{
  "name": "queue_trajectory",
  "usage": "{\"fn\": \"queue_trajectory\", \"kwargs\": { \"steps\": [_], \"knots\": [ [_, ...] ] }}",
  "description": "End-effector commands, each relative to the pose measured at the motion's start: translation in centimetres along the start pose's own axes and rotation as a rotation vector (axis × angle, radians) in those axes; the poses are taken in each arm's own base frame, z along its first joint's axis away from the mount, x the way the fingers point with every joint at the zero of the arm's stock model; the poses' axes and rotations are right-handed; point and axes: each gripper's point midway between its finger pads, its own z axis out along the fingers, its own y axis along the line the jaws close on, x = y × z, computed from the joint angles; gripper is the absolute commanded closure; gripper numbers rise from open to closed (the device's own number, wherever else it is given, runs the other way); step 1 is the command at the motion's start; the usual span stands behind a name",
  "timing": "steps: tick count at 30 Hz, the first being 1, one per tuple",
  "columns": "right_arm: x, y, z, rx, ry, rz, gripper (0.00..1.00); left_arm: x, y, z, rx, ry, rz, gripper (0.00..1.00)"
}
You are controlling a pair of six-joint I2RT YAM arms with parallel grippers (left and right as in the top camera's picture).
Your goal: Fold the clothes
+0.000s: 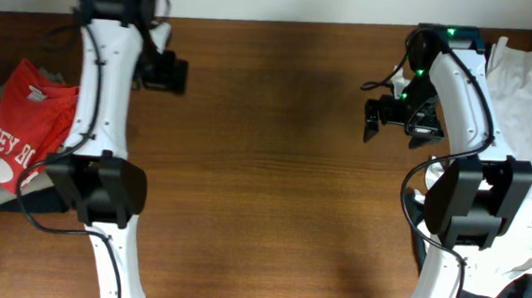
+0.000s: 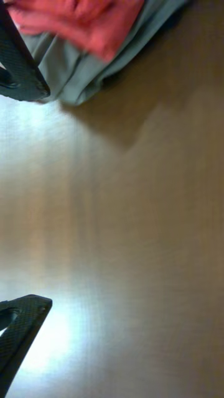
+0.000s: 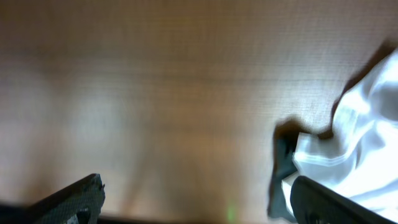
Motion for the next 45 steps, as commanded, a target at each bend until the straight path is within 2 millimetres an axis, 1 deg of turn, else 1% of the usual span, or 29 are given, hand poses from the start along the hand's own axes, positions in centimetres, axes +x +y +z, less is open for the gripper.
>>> {"fn": "queue_trajectory", "kwargs": {
  "steps": [1,2,3,4,5,6,7,8,9,10,11,13,15,17,19,20,21,23,28,30,33,34,36,37,38,40,42,43,45],
  "knots": [
    [0.9,0.1,-0.7,0.002,0.01,-0.025,0.01,5.5,-0.9,-0.4,-0.05,0.124,0.071,0.01],
    [0.9,0.5,-0.7,-0.023,0.01,-0.025,0.02,8.4,-0.7,-0.5,-0.051,0.182,0.071,0.01],
    [1.1,0.9,-0.8,-0.048,0.011,-0.024,0.01,10.6,-0.5,-0.8,-0.051,0.211,0.07,0.01],
    [1.6,1.2,-0.8,-0.066,0.019,-0.022,0.01,12.7,0.0,-1.5,-0.054,0.221,0.043,0.01],
    [2.3,1.2,-0.8,-0.065,0.027,-0.021,0.01,14.0,0.5,-2.2,-0.054,0.216,0.02,0.01],
    [4.0,1.0,-1.2,-0.065,0.034,-0.014,0.01,15.6,1.6,-4.2,-0.056,0.135,-0.057,0.01],
    [5.4,0.4,-1.9,-0.062,0.02,-0.002,0.01,15.6,2.0,-5.7,-0.047,0.029,-0.083,0.01],
    [6.2,-0.3,-3.2,-0.051,-0.049,0.006,0.01,16.2,2.4,-8.5,-0.048,-0.127,-0.105,0.01],
    [6.3,-0.9,-4.5,-0.032,-0.138,0.005,0.01,17.0,2.5,-10.5,-0.05,-0.251,-0.094,0.01],
    [6.4,-0.8,-6.6,-0.028,-0.3,-0.014,0.01,18.1,2.6,-12.1,-0.055,-0.391,-0.082,0.01],
    [6.6,-0.6,-7.8,-0.027,-0.407,-0.031,0.01,19.0,2.6,-12.3,-0.064,-0.489,-0.063,0.01],
    [7.8,-1.0,-9.6,0.004,-0.62,-0.016,0.01,20.3,2.4,-11.1,-0.073,-0.624,-0.062,0.01],
    [10.1,-3.0,-9.9,0.104,-0.787,0.03,0.02,20.3,2.6,-8.5,-0.096,-0.736,-0.077,0.01],
    [11.8,-3.8,-9.7,0.149,-0.865,0.045,0.01,20.3,2.4,-5.6,-0.095,-0.727,-0.076,0.01],
    [13.2,-4.2,-9.4,0.169,-0.869,0.053,0.01,21.0,2.0,-2.0,-0.088,-0.632,-0.065,0.01],
    [13.2,-4.2,-9.4,0.169,-0.868,0.053,0.01,21.5,1.9,-0.3,-0.086,-0.576,-0.059,0.01],
    [12.9,-4.3,-9.1,0.17,-0.854,0.054,0.01,21.6,1.8,0.6,-0.085,-0.539,-0.055,0.01],
    [12.4,-4.4,-8.4,0.171,-0.823,0.056,0.01,21.5,1.8,1.5,-0.083,-0.499,-0.051,0.01],
    [10.5,-4.6,-5.4,0.176,-0.69,0.055,0.01,21.5,1.6,3.3,-0.08,-0.415,-0.042,0.01],
    [10.6,-4.5,-5.6,0.173,-0.702,0.053,0.01,21.6,1.6,4.0,-0.079,-0.384,-0.039,0.01],
    [10.6,-4.5,-5.7,0.173,-0.707,0.052,0.01,21.6,1.6,3.7,-0.08,-0.398,-0.04,0.01],
    [10.6,-4.5,-5.8,0.173,-0.708,0.052,0.02,21.6,1.6,3.2,-0.081,-0.42,-0.042,0.01],
    [11.1,-4.4,-6.3,0.172,-0.735,0.05,0.01,21.6,1.8,0.7,-0.085,-0.536,-0.054,0.01],
    [11.5,-4.4,-6.6,0.171,-0.753,0.05,0.01,21.8,1.9,-1.1,-0.088,-0.62,-0.063,0.01],
    [12.3,-4.3,-7.0,0.169,-0.781,0.048,0.01,22.5,2.1,-3.9,-0.092,-0.753,-0.077,0.01],
    [13.4,-4.2,-7.7,0.166,-0.832,0.046,0.01,24.1,2.3,-7.9,-0.099,-0.954,-0.098,0.01],
    [14.5,-4.0,-9.1,0.163,-0.902,0.044,0.01,25.5,2.4,-10.1,-0.102,-1.075,-0.111,0.01],
    [15.1,-3.9,-9.8,0.161,-0.936,0.042,0.01,25.9,2.4,-10.6,-0.103,-1.106,-0.114,0.01],
    [16.3,-3.7,-10.9,0.157,-1.0,0.039,0.01,25.9,2.4,-10.6,-0.103,-1.104,-0.114,0.01]
  ]
}}
